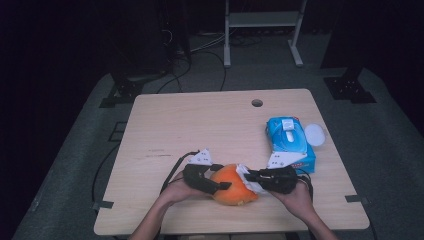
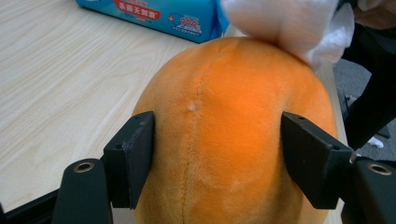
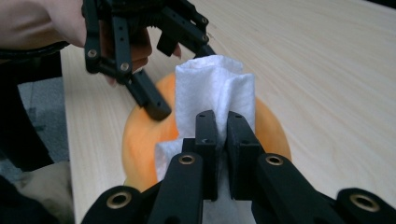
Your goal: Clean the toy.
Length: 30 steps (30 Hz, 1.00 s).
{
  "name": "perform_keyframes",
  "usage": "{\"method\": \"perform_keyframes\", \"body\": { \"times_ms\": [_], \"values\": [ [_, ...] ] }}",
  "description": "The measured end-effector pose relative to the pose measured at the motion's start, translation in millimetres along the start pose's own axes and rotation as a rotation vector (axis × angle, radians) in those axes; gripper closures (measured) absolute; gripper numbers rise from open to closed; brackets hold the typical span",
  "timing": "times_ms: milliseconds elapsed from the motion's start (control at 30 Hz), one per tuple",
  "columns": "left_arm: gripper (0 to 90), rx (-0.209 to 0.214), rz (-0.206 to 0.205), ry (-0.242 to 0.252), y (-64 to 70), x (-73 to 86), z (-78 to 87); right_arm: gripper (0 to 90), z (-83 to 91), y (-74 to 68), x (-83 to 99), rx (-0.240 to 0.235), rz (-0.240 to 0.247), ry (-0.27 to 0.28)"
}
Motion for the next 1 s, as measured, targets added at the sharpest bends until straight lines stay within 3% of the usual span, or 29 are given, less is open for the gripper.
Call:
{"method": "perform_keyframes", "body": {
  "times_ms": [133,300,533,733,1000],
  "values": [
    [29.6,0.012,-0.003,0.003,-1.8,2.0,1.6,83.8,-5.9,11.4,-1.7,0.000,-0.019,0.006],
    [29.6,0.015,0.004,0.007,-2.8,3.3,2.1,83.9,1.1,25.3,13.7,0.037,-0.075,-0.008],
    [29.2,0.008,0.020,0.008,-4.6,3.1,0.9,83.8,10.7,14.8,35.0,0.010,-0.118,-0.036],
    [29.1,0.005,0.016,0.005,-4.0,2.6,1.1,83.8,11.4,0.8,32.0,-0.013,-0.088,-0.040],
    [28.9,0.026,-0.043,0.001,3.3,0.2,3.5,83.8,5.7,17.4,23.4,-0.008,-0.112,-0.014]
  ]
}}
Point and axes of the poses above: each handheld gripper's, and its own axes: z roughly backward along the jaws, x roughly out of its underside, y roughly to its right, the point moved 3 cm from there along -z, roughly forward along the jaws, and after that the axes turned 9 degrees about -x, right-handed, at the moved point
